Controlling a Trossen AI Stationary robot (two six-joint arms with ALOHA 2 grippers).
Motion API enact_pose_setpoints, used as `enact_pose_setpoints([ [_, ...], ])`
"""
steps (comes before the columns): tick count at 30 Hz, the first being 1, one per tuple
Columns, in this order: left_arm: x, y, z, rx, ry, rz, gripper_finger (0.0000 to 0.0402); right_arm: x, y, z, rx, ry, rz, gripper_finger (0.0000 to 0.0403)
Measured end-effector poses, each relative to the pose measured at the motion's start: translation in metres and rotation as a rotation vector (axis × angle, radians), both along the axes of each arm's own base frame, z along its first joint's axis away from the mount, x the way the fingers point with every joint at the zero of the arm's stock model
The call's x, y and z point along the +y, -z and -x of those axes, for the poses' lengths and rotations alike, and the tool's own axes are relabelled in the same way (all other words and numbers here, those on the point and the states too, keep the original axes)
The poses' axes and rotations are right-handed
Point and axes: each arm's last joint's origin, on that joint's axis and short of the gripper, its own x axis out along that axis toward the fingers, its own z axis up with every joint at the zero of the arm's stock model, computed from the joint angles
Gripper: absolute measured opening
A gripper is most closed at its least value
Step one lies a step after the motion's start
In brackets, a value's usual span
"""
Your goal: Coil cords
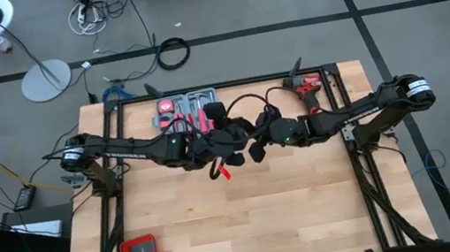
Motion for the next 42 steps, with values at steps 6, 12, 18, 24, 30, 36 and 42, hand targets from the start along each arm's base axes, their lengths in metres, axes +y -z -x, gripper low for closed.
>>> enact_pose_setpoints([
  [6,-0.002,-0.002,-0.005,0.02,0.071,-0.058,0.0083,0.005,0.0,0.0,0.01,-0.033,0.008,0.0],
  [12,-0.017,0.0,0.001,0.034,0.044,-0.066,0.0083,0.005,0.005,0.003,0.064,-0.033,0.007,0.0],
  [18,-0.053,0.008,0.014,0.035,0.061,0.031,0.0083,0.011,0.008,0.005,0.105,-0.053,0.01,0.0],
  [24,-0.08,0.029,0.032,0.042,0.021,0.258,0.0083,0.019,0.013,0.009,0.17,-0.078,0.01,0.0],
  [30,-0.105,0.067,0.051,0.05,-0.008,0.355,0.0083,0.025,0.014,0.011,0.185,-0.1,0.012,0.0],
  [36,-0.102,0.111,0.065,0.062,-0.128,0.518,0.0083,0.026,0.014,0.011,0.185,-0.102,0.012,0.0],
  [42,-0.093,0.146,0.072,0.087,-0.18,0.649,0.0085,0.026,0.014,0.011,0.185,-0.102,0.012,0.0],
])
